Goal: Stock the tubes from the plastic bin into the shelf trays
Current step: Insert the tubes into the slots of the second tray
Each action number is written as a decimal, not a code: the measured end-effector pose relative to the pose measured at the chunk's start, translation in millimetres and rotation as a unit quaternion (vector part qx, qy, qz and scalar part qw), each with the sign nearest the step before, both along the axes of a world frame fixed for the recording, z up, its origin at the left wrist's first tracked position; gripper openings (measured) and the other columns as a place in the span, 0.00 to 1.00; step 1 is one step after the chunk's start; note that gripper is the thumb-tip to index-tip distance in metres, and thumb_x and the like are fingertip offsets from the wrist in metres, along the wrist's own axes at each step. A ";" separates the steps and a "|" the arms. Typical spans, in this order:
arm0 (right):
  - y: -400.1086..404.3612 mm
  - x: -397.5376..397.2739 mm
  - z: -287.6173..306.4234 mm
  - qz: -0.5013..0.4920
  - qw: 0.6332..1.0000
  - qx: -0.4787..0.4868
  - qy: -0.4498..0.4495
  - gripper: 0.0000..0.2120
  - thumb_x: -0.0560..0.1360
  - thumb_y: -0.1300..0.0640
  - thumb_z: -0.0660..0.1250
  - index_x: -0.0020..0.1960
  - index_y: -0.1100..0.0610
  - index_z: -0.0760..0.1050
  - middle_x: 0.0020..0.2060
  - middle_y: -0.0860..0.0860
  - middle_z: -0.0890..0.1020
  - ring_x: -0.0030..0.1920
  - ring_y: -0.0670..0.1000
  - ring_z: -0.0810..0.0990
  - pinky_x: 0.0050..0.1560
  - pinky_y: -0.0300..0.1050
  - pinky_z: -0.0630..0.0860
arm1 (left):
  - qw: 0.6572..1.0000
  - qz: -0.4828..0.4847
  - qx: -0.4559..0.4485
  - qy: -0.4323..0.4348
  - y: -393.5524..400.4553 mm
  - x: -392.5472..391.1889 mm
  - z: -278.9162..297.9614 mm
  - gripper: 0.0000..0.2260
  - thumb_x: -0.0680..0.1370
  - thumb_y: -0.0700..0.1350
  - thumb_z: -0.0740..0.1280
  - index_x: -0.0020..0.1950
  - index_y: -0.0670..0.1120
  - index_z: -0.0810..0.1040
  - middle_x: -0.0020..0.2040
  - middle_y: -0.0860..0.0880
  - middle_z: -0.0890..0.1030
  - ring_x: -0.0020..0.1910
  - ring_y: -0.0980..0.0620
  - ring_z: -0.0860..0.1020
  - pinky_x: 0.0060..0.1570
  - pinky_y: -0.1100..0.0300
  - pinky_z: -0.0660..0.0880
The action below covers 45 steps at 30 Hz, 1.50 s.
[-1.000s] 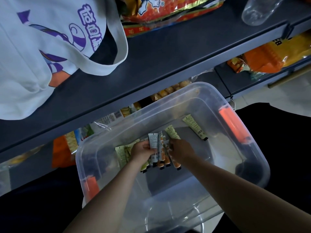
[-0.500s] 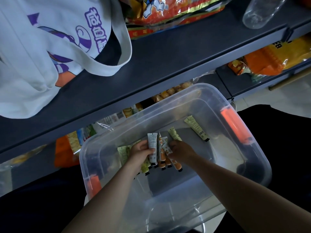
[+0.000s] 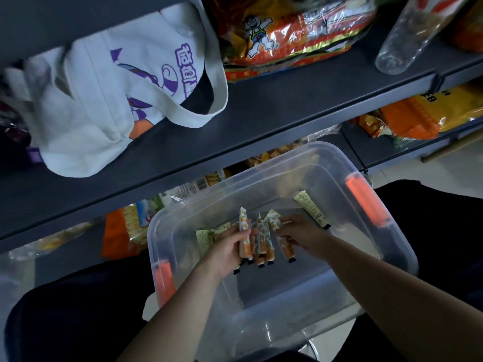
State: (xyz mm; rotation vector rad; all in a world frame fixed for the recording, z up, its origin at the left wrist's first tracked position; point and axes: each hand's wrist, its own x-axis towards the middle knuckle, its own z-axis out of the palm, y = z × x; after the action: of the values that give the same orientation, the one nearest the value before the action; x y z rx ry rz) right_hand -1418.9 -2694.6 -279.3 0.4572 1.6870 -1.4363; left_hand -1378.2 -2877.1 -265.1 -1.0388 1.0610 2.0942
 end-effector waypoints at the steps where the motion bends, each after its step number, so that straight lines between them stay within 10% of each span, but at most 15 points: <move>1: 3.1 -0.6 5.8 -0.004 1.000 -0.011 0.009 0.07 0.72 0.70 0.66 0.43 0.60 0.75 0.28 0.50 0.74 0.28 0.44 0.73 0.29 0.35 0.69 | 1.000 -0.006 -0.008 0.007 1.8 0.7 2.5 0.09 0.77 0.32 0.60 0.52 0.42 0.77 0.35 0.47 0.83 0.29 0.55 0.79 0.28 0.64 0.76; 15: 18.5 -1.9 94.5 -0.007 0.987 -0.048 0.152 0.11 0.71 0.61 0.72 0.50 0.59 0.73 0.40 0.56 0.69 0.41 0.53 0.70 0.43 0.44 0.70 | 0.985 -0.072 -0.107 0.115 3.3 11.2 81.3 0.12 0.78 0.31 0.59 0.59 0.37 0.76 0.45 0.45 0.79 0.42 0.50 0.77 0.39 0.59 0.76; 21: 8.9 -9.3 176.1 0.062 0.968 -0.050 0.239 0.09 0.73 0.66 0.70 0.39 0.56 0.72 0.28 0.48 0.72 0.27 0.41 0.72 0.30 0.33 0.70 | 0.895 -0.200 -0.330 0.222 -13.8 6.9 133.7 0.10 0.76 0.36 0.66 0.56 0.43 0.78 0.50 0.49 0.80 0.46 0.53 0.77 0.37 0.63 0.72; 26: -5.2 -14.1 251.1 0.128 0.940 -0.038 0.315 0.10 0.71 0.67 0.71 0.51 0.65 0.76 0.42 0.57 0.80 0.44 0.51 0.80 0.50 0.44 0.79 | 0.836 -0.230 -0.391 0.310 -37.3 4.0 196.8 0.03 0.74 0.37 0.69 0.46 0.40 0.78 0.38 0.48 0.79 0.36 0.57 0.76 0.38 0.64 0.71; 30: -21.7 -14.5 317.8 0.189 0.903 -0.026 0.385 0.06 0.71 0.69 0.70 0.45 0.62 0.76 0.37 0.55 0.79 0.38 0.47 0.79 0.40 0.35 0.77 | 0.816 -0.212 -0.398 0.361 -57.0 7.8 258.3 0.08 0.74 0.36 0.69 0.53 0.38 0.78 0.50 0.43 0.82 0.49 0.50 0.80 0.51 0.60 0.75; 41: -106.3 -21.2 489.9 0.258 0.780 0.036 0.569 0.05 0.71 0.63 0.72 0.45 0.59 0.76 0.34 0.50 0.79 0.28 0.37 0.78 0.31 0.31 0.72 | 0.724 -0.081 -0.513 0.454 -132.9 3.3 430.4 0.09 0.71 0.39 0.73 0.49 0.37 0.79 0.45 0.44 0.83 0.43 0.50 0.81 0.50 0.57 0.79; 45: -145.6 -37.2 528.5 0.258 0.752 0.023 0.606 0.09 0.71 0.65 0.71 0.50 0.62 0.75 0.40 0.53 0.81 0.38 0.44 0.81 0.42 0.35 0.80 | 0.697 -0.011 -0.549 0.462 -170.5 -19.2 470.8 0.05 0.71 0.36 0.73 0.45 0.42 0.80 0.43 0.45 0.83 0.41 0.52 0.81 0.47 0.59 0.78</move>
State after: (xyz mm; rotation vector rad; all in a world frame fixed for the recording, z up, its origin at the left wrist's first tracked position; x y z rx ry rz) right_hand -1456.0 -2840.2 249.3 -1.1374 2.5067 -1.2680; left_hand -1397.5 -3047.7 205.7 -0.2174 3.0161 1.8088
